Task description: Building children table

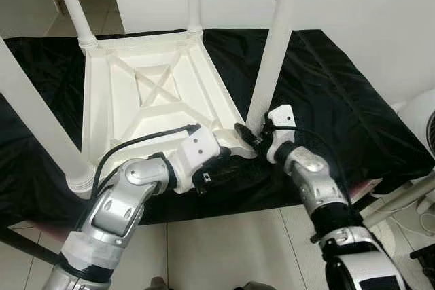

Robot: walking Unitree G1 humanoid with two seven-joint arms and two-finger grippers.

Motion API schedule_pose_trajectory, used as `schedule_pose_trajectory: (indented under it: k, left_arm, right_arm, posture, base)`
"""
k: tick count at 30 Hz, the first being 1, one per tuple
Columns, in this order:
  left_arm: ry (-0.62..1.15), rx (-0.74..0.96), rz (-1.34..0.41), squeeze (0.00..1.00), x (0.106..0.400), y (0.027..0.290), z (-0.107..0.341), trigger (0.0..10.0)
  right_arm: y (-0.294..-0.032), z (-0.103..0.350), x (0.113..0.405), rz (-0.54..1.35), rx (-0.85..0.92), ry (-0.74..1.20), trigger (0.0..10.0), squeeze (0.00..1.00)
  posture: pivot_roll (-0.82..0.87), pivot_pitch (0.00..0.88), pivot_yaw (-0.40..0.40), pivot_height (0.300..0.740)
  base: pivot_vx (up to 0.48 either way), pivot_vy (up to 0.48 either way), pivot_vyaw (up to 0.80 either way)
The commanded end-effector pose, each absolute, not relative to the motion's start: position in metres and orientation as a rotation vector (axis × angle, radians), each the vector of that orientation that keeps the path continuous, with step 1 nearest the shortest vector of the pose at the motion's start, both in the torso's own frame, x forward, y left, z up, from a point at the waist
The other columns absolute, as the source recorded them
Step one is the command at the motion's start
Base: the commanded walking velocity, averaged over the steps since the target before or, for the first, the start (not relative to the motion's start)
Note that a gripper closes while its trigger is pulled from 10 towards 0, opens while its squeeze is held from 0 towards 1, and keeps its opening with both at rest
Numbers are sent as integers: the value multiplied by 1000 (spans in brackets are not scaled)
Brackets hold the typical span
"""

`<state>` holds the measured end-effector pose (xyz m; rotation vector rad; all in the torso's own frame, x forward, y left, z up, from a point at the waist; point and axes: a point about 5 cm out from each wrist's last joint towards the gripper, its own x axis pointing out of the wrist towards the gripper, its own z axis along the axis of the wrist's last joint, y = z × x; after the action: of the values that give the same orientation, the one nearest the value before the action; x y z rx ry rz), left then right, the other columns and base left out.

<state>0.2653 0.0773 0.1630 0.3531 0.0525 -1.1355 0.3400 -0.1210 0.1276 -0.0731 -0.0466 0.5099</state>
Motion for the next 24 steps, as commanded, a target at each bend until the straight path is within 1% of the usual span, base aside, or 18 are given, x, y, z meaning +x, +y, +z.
schedule_pose_trajectory:
  k: [1,2,3,5,6,7,8,9,11,13,16,17,18,20,22,24]
  left_arm:
    - [52,356,-1110,0,268,77,163,10000]
    - [52,356,-1110,0,268,77,163,10000]
    - [52,356,-1111,0,268,76,163,10000]
    - [52,356,-1111,0,268,76,163,10000]
    - [53,356,-1112,0,268,76,162,10000]
    - [53,356,-1112,0,268,76,162,10000]
    - [59,351,-1107,0,268,76,162,10000]
    - [59,351,-1107,0,268,76,162,10000]
    - [61,336,-1100,0,268,73,163,10000]
    - [51,336,-1086,0,269,71,162,10000]
    - [44,341,-1077,0,269,71,162,10000]
    - [38,352,-1065,0,270,71,161,10000]
    - [32,356,-1055,0,271,71,161,10000]
    - [32,356,-1055,0,271,71,161,10000]
    - [22,353,-1030,0,274,73,163,10000]
    - [19,349,-1019,0,275,73,164,10000]
  right_arm:
    - [-117,127,339,383,-36,-33,0,0]
    - [-117,127,339,383,-36,-33,0,0]
    - [-113,125,338,338,-17,-24,0,0]
    - [-113,125,338,338,-17,-24,0,0]
    - [-108,123,335,282,-21,-20,0,0]
    - [-108,123,335,282,-21,-20,0,0]
    - [-102,119,333,218,-12,-2,0,0]
    - [-102,119,333,218,-12,-2,0,0]
    - [-89,114,328,133,8,27,0,0]
    - [-77,114,323,145,33,36,0,0]
    - [-76,116,322,144,29,28,0,0]
    - [-76,118,321,152,19,15,4196,0]
    - [-80,119,322,146,5,4,10000,0]
    - [-80,119,322,146,5,4,10000,0]
    - [-89,122,321,126,0,-8,10000,0]
    - [-92,123,321,116,-2,-13,10000,0]
  posture:
    - [-120,11,24,740]
    - [-120,11,24,740]
    - [-119,13,23,740]
    - [-119,13,23,740]
    - [-118,14,23,740]
    - [-118,14,23,740]
    - [-117,16,23,740]
    - [-117,16,23,740]
    - [-114,19,22,740]
    - [-115,22,19,740]
    - [-115,22,19,740]
    - [-118,22,16,740]
    - [-117,21,12,740]
    - [-117,21,12,740]
    - [-114,21,7,740]
    - [-114,21,7,740]
  base:
    - [0,0,0]
    - [0,0,0]
    - [0,0,0]
    - [0,0,0]
    - [0,0,0]
    - [0,0,0]
    - [0,0,0]
    - [0,0,0]
    - [0,0,0]
    - [0,0,0]
    - [0,0,0]
    - [0,0,0]
    - [0,0,0]
    - [0,0,0]
    - [0,0,0]
    - [0,0,0]
